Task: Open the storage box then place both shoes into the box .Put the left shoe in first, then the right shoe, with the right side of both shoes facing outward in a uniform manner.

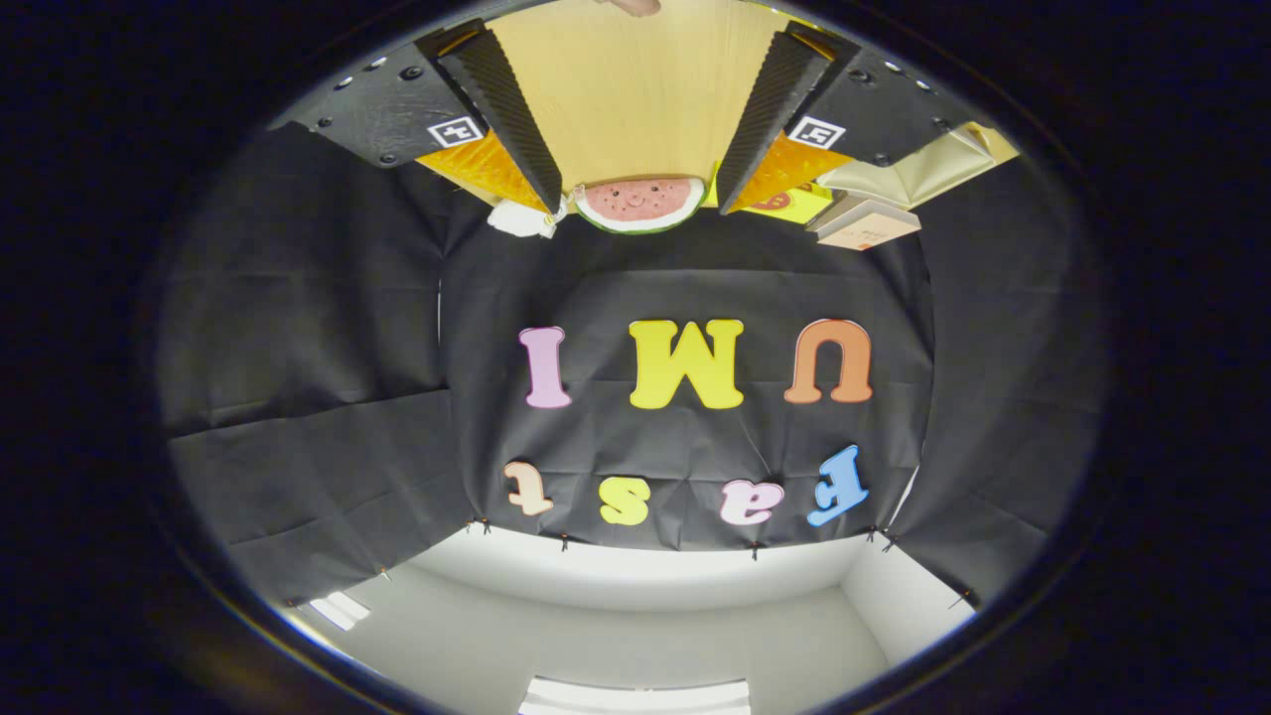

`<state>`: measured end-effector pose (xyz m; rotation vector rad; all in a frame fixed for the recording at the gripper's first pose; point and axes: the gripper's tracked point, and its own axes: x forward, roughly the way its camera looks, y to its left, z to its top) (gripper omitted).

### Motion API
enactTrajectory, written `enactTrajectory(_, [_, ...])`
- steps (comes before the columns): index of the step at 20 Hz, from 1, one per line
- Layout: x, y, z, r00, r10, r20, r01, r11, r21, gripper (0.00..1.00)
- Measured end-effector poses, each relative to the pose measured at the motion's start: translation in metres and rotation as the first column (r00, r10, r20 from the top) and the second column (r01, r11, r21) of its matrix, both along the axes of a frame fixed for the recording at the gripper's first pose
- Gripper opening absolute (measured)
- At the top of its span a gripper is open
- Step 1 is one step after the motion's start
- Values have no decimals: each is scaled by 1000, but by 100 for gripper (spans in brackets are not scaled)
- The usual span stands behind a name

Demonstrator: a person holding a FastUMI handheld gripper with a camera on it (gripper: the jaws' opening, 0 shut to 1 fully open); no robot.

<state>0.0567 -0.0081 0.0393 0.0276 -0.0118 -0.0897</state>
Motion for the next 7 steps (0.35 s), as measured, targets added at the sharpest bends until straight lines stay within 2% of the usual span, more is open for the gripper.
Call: enactTrajectory(7, [-2,3,-7,1000,8,-8,-8,1000,-7,95])
